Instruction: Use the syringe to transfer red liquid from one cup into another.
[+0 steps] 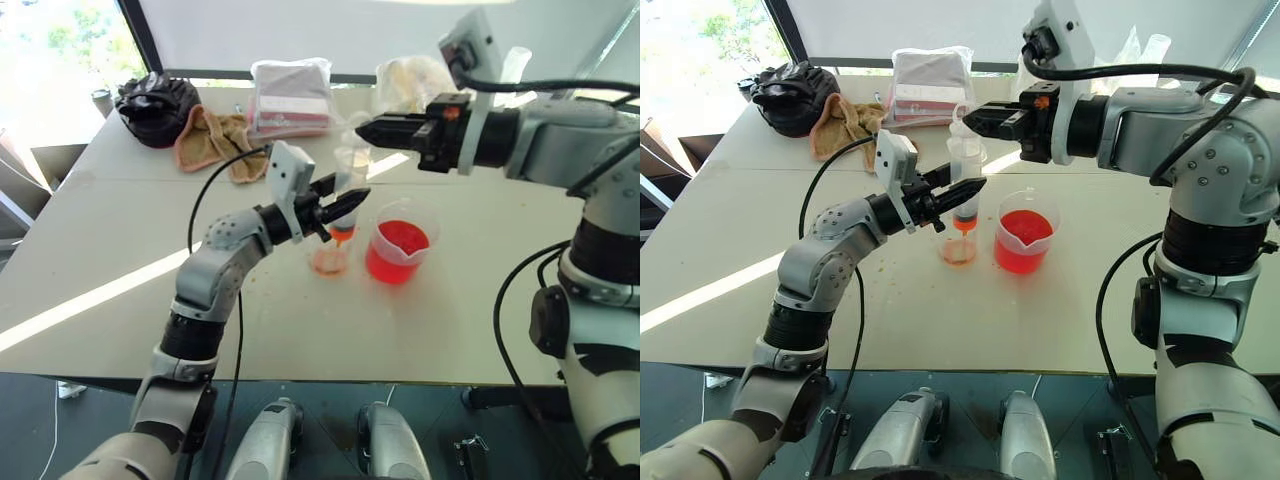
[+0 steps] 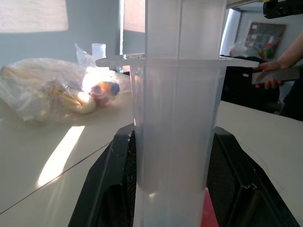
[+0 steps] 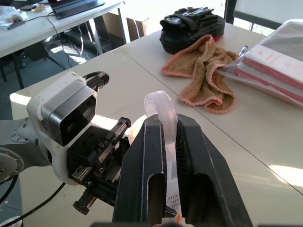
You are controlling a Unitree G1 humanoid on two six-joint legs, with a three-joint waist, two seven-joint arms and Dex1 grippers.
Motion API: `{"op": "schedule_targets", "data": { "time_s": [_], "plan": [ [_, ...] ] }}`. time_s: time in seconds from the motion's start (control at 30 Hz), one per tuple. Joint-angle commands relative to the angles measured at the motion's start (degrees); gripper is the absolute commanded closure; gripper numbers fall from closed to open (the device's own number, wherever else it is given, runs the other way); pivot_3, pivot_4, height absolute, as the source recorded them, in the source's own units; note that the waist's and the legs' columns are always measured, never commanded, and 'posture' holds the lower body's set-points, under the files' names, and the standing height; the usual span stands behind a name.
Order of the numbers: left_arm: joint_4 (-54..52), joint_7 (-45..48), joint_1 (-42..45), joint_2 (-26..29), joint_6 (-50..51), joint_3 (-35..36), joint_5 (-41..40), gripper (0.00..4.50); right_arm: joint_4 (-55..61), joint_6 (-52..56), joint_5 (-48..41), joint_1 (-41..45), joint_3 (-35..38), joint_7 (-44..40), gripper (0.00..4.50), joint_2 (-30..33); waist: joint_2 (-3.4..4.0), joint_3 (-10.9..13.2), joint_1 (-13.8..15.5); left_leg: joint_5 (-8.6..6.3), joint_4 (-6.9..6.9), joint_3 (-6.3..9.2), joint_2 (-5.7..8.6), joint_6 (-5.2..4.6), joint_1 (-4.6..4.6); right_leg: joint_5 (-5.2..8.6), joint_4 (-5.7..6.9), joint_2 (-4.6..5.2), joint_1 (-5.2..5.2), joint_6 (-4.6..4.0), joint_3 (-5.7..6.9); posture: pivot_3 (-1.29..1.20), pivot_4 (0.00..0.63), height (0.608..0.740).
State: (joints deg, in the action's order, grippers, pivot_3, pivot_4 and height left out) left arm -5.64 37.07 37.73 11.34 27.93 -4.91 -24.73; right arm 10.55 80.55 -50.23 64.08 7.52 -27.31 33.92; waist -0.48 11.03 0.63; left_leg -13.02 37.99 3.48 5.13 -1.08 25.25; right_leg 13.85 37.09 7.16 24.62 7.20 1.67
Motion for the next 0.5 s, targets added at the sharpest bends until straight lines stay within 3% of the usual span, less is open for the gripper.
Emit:
{"op": "schedule_targets", "data": {
  "time_s": [0.03,0.5],
  "plan": [
    [-0.92,-1.51,3.89,-0.33,-2.01,2.36,-0.21,3.07,3.27,3.04,-4.42,-0.85,-2.61,-3.40,4.47,-2.39,0.00,0.00,0.03,0.00,0.00,0.00,0.00,0.00,0.00,0.00,0.00,0.00,0.00,0.00,0.00,0.00,0.150,0.740],
    [-1.39,-2.21,5.03,1.26,-1.48,3.74,-0.87,3.07,4.13,3.47,-4.07,-4.20,-4.57,-4.28,4.47,-3.48,0.00,0.00,0.02,0.00,0.00,0.00,0.00,0.00,0.00,0.00,0.00,0.00,0.00,0.00,0.00,0.00,0.150,0.740]
  ]
}}
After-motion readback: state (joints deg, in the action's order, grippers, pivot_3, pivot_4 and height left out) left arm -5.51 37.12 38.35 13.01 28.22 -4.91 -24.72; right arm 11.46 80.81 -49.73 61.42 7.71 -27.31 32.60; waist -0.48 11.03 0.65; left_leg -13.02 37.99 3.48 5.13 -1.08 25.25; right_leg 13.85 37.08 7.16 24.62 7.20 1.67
